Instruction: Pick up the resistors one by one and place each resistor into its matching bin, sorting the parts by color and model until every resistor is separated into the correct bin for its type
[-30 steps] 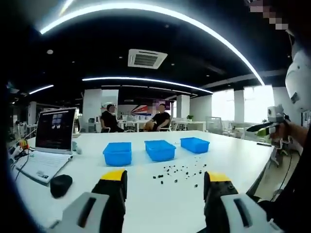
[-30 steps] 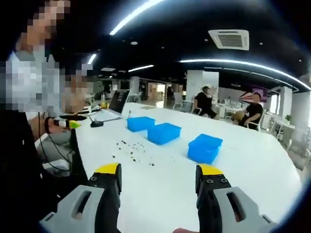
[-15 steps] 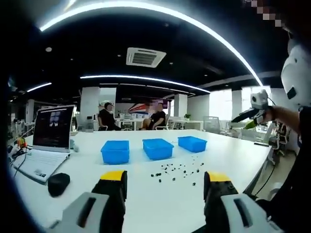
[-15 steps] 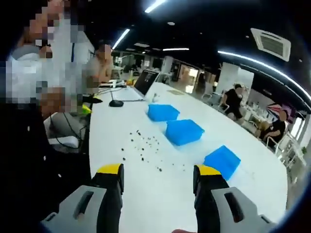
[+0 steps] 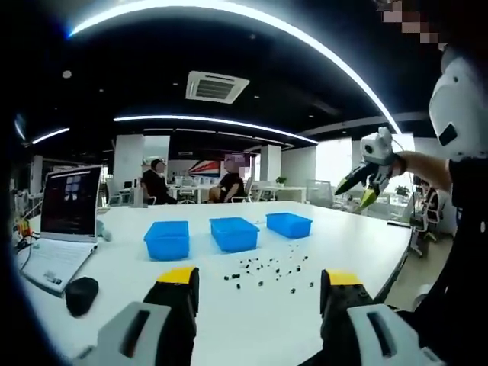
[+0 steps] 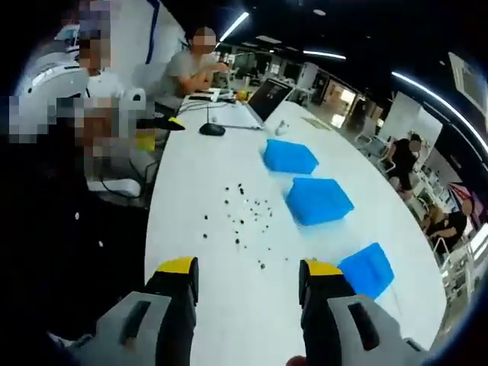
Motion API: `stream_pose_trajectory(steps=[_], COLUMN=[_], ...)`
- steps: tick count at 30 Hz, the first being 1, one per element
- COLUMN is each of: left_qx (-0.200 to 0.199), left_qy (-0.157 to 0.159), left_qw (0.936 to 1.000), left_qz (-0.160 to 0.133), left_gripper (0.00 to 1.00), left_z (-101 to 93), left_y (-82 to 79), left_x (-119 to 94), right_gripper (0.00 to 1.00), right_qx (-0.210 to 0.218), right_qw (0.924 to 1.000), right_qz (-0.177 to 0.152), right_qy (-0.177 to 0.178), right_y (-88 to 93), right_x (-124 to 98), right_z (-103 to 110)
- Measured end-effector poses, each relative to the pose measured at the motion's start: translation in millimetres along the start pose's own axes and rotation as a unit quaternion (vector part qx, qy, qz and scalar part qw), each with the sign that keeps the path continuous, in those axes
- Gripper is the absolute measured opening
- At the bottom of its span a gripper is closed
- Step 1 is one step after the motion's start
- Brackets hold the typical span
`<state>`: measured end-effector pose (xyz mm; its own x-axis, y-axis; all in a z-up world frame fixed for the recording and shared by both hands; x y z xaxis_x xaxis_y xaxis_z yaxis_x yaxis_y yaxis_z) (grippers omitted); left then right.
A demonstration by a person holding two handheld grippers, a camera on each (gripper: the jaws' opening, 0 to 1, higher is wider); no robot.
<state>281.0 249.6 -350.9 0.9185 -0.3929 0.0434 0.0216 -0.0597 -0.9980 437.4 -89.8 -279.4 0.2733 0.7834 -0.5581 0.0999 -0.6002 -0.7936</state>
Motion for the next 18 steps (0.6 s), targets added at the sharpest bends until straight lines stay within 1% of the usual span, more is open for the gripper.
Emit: stream_pose_trajectory(steps=[4,8,9,11,15,18], left_qx=[0.002,0.006,0.007,0.009,0.009,0.009], left_qy=[0.003,0.011,0.015,0.017,0.025,0.031], left_qw=[1.0,0.9998,0.9996,0.9995,0.9992,0.9987], left_qz=[0.002,0.016,0.023,0.026,0.031,0.039], left_gripper=[0.65,0.65,0.66,0.66,0.66,0.66], left_z=[-1.3,-5.8,-7.4,-9.7,-13.6,-16.1], left_y=[-0.6,2.4,3.9,4.6,5.0,6.9], left_x=[-0.4,-2.6,-3.5,-4.6,-6.3,-7.8], right_gripper=[0.52,0.51,0.51,0.51,0.49,0.47], right_qx=[-0.006,-0.018,-0.021,-0.025,-0.028,-0.027], right_qw=[0.9997,0.9979,0.9968,0.9952,0.9917,0.9897], right_qz=[0.02,0.048,0.059,0.074,0.097,0.111], right_qy=[-0.015,-0.039,-0.049,-0.059,-0.078,-0.086], right_y=[0.2,2.0,2.7,4.2,8.2,12.7], right_x=[17.0,31.0,37.3,44.1,54.6,62.3], right_z=[-7.0,-8.2,-8.3,-8.6,-9.8,-13.6])
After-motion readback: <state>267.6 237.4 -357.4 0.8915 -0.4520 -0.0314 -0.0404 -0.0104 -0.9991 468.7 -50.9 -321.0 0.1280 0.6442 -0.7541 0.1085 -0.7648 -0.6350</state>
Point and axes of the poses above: the point that each gripper's makers call its tool centre point, and the gripper's own axes: x roughly forward along the fingers, z roughly to its left, y roughly out of its underside, the point moved 7 cm from there along -x, roughly backward along the fingers, and after that the axes turned 10 degrees about -z, right-handed, at the moved point
